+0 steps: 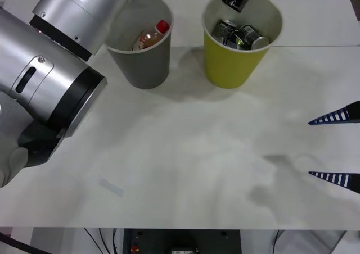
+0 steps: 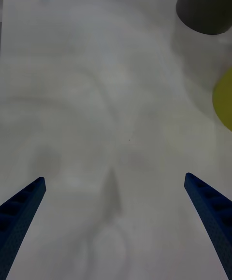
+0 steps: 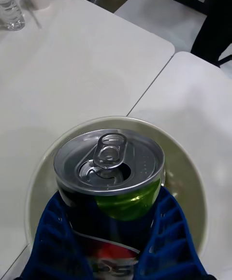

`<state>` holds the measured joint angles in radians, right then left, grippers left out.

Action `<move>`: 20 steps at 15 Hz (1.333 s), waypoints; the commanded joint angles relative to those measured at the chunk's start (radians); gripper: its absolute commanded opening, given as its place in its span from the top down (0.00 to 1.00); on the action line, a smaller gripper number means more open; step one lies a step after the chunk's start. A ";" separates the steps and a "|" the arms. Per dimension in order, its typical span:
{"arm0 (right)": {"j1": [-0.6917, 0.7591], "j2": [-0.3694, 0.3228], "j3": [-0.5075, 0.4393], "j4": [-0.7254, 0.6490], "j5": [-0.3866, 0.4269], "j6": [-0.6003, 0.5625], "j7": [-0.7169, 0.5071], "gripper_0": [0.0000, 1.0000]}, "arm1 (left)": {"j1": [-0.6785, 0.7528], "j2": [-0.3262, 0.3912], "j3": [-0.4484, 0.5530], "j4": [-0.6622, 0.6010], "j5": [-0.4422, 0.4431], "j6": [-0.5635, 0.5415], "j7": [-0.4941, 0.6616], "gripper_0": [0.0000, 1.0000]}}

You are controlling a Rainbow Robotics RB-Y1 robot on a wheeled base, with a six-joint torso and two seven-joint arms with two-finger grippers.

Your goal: Put the can into the green bin and the plastic bottle into the gray bin

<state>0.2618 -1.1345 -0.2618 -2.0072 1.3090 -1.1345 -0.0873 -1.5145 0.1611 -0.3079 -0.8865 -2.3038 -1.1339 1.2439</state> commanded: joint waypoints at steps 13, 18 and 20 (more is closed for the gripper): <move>0.000 0.000 0.000 0.000 0.000 0.000 0.000 0.00 | 0.128 0.336 -0.022 -0.236 0.391 -0.214 -0.133 0.00; 0.000 0.000 0.000 0.000 0.000 0.000 0.000 0.00 | 0.428 0.564 -0.002 -0.694 0.474 -0.211 -0.106 0.00; 0.000 0.000 0.000 0.000 0.000 0.000 0.000 0.00 | 0.507 0.649 0.021 -0.792 0.523 -0.208 -0.116 0.00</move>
<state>0.2618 -1.1345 -0.2618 -2.0070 1.3090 -1.1345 -0.0873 -1.0396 0.7767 -0.2988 -1.6367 -1.8015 -1.3439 1.1319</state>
